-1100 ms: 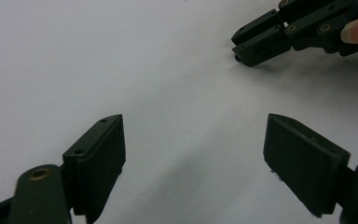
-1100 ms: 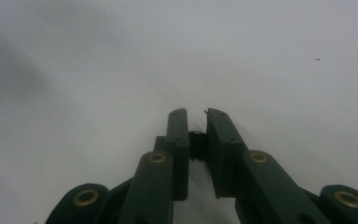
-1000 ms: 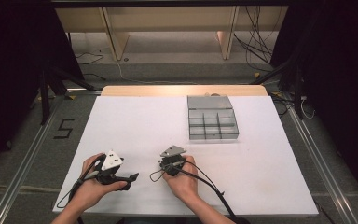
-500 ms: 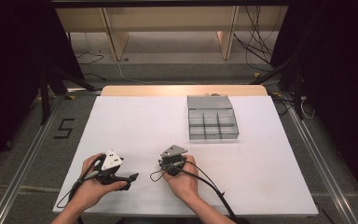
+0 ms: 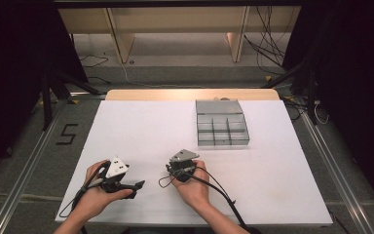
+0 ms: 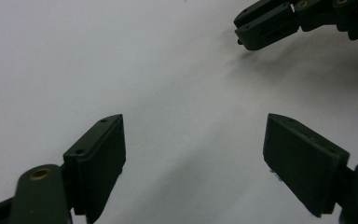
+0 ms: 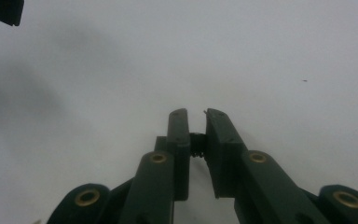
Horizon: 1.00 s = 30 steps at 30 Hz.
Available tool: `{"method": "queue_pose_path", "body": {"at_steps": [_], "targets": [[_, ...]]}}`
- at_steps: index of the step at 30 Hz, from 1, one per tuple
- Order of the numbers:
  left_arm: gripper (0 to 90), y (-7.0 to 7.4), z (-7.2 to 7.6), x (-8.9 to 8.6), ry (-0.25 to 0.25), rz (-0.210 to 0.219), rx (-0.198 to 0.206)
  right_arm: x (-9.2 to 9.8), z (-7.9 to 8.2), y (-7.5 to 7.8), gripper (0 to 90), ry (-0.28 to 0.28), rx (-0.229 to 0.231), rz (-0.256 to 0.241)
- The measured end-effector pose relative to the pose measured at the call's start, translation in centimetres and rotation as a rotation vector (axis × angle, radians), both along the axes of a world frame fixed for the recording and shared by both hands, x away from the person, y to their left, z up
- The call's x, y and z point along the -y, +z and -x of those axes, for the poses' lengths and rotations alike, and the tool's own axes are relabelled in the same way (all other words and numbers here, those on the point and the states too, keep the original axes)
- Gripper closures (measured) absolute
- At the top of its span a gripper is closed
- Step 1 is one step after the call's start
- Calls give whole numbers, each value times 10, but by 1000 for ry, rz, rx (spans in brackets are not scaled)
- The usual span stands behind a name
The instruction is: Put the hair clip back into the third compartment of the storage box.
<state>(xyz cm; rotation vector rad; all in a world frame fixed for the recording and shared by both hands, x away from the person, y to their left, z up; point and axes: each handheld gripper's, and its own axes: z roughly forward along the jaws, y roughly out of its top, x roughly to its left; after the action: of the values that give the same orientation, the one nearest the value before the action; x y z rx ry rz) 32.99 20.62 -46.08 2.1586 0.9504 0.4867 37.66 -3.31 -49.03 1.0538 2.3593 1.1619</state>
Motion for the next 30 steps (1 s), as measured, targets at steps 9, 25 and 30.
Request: {"method": "queue_pose_path", "body": {"at_steps": [9,25,30], "targets": [[207,0,0,0,3,1,2,4,-2,4,809,-3,4,-20],[207,0,0,0,4,0,3,14,-5,12,809,-10,16,-35],[207,0,0,0,4,0,2,17,-6,14,809,-17,20,-40]]}}
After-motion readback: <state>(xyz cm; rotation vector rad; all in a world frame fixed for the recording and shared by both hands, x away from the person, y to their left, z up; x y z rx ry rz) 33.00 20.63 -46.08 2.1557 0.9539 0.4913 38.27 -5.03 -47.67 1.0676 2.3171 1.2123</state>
